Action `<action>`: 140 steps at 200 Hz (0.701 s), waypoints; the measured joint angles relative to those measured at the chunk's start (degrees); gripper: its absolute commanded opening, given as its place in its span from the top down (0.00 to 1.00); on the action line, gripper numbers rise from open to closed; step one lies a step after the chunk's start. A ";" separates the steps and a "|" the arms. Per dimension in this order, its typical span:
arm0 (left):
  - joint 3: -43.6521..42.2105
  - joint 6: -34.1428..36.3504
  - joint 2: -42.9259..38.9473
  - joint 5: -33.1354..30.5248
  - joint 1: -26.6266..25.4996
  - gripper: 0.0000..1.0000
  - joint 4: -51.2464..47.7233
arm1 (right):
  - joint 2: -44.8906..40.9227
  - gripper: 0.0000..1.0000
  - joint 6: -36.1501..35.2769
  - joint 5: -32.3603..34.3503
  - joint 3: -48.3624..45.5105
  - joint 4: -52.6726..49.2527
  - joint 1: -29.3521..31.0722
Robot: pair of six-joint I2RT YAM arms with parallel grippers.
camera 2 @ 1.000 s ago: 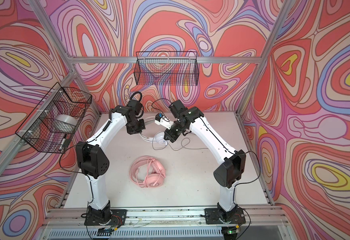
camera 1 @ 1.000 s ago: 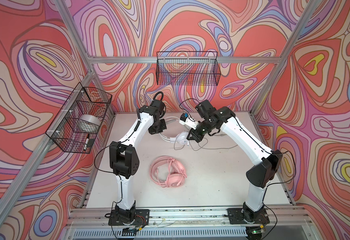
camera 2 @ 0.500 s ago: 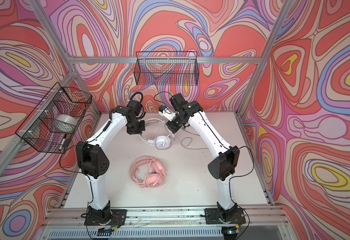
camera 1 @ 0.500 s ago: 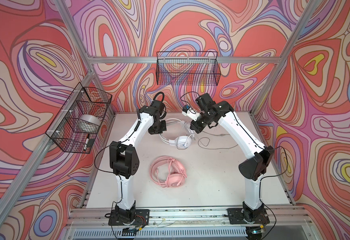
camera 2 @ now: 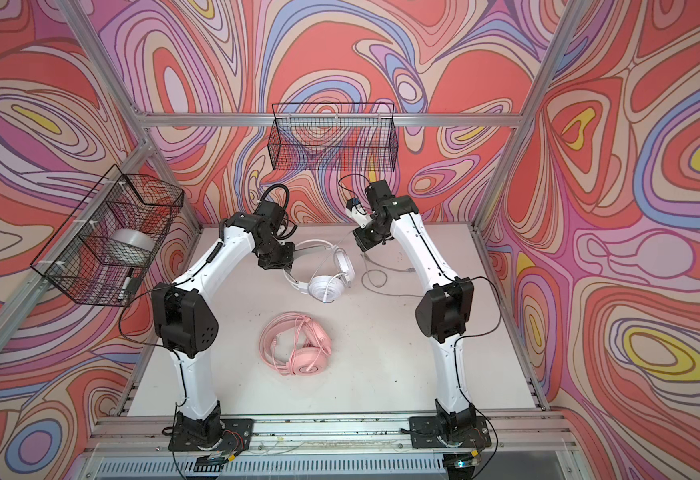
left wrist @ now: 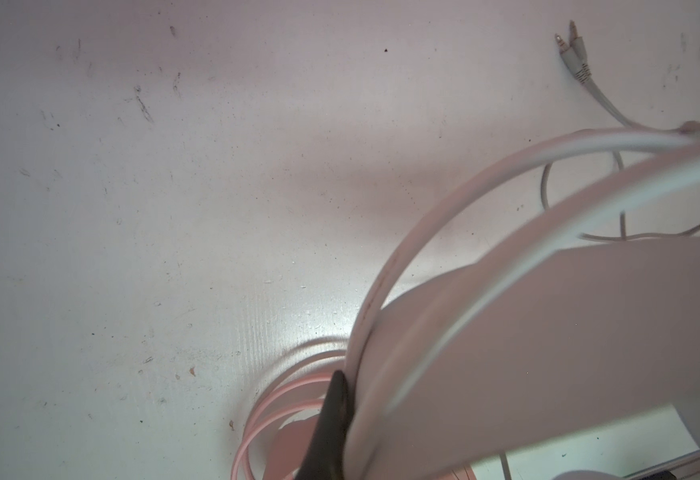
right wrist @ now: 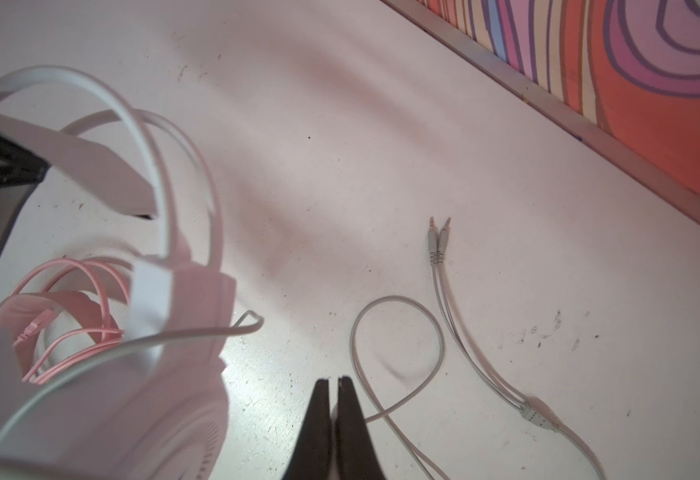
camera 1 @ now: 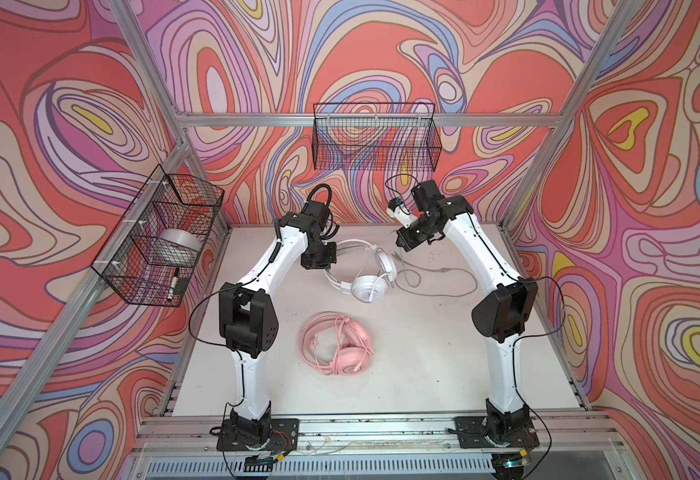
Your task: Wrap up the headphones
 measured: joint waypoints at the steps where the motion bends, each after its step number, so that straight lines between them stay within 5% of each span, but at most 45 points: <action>1: 0.00 -0.02 -0.09 0.11 0.02 1.00 0.00 | 0.11 1.00 0.13 -0.11 -0.22 0.11 -0.24; 140: -6.80 -1.05 -7.72 14.34 2.71 1.00 5.68 | 6.47 1.00 8.63 -11.34 -17.46 11.28 -6.56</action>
